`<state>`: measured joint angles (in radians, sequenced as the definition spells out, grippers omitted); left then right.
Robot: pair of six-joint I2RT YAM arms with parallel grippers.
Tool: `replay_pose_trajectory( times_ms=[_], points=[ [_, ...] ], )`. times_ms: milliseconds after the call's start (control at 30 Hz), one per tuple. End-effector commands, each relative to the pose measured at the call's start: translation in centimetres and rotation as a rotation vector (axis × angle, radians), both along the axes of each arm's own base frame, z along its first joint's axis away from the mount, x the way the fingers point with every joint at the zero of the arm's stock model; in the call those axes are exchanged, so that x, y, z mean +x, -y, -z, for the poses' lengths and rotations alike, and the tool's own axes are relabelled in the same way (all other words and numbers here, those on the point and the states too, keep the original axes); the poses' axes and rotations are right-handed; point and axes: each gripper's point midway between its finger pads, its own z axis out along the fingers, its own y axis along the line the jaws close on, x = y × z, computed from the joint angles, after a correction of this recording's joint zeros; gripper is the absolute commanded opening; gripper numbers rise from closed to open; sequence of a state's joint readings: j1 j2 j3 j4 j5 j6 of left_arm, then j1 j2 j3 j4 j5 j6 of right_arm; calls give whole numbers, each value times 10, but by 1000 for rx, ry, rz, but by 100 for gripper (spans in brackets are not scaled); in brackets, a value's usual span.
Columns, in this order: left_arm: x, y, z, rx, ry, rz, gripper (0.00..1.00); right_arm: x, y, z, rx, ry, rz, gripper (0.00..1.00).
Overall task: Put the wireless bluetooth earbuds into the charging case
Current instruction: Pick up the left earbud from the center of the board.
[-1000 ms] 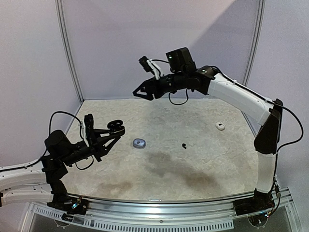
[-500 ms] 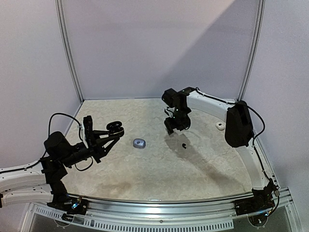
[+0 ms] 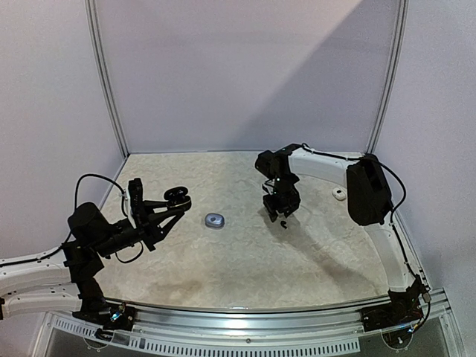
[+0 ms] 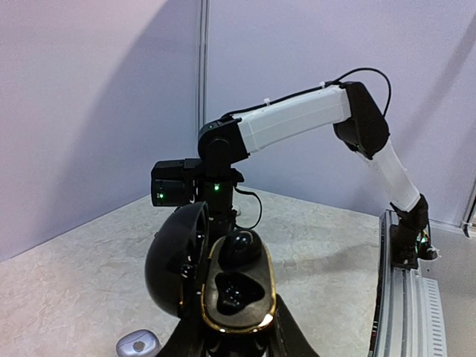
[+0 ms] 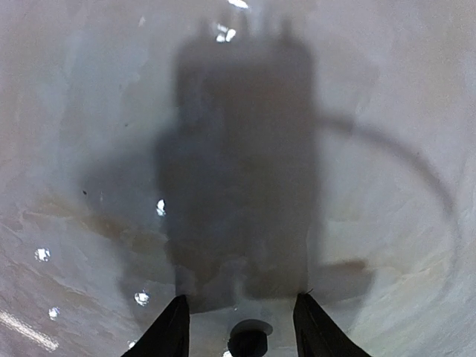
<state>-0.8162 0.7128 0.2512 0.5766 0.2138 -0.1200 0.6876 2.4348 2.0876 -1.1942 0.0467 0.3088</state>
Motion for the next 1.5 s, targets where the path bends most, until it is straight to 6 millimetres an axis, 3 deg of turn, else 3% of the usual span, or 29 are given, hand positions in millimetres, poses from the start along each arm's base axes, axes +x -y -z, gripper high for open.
replay_pose_trajectory(
  times_ms=[0, 133, 533, 767, 900, 1033, 1100, 1167, 1233, 1300, 1467],
  points=[
    [-4, 1, 7, 19, 3, 11, 0, -28, 23, 25, -85, -107, 22, 46],
    [-5, 1, 7, 21, 5, 13, 0, -36, 29, 22, -91, -114, 35, 42],
    [-5, 1, 7, 27, 11, 13, 0, -31, 30, 15, -91, -80, 28, 33],
    [-5, 2, 6, 28, 14, 14, 0, -33, 25, 17, -68, -96, 15, 21],
    [-4, 2, 7, 31, 15, 15, 0, -32, 23, 16, -61, -94, 10, 7],
    [-4, 2, 6, 33, 29, 10, 0, -22, 13, -2, -13, -47, -7, 0],
    [-1, 0, 4, 30, 43, -10, 0, -9, -1, -28, 62, 22, -25, 0],
    [4, -4, 2, 26, 57, -51, 0, 2, -28, -63, 209, 102, -63, 0],
    [12, -8, -1, 25, 73, -106, 0, 13, -59, -119, 370, 248, -121, 0],
    [18, -12, -3, 30, 97, -153, 0, 17, -96, -195, 584, 441, -199, 0],
    [29, -18, -18, 46, 179, -236, 0, -19, -159, -335, 1072, 728, -310, 0]
  ],
)
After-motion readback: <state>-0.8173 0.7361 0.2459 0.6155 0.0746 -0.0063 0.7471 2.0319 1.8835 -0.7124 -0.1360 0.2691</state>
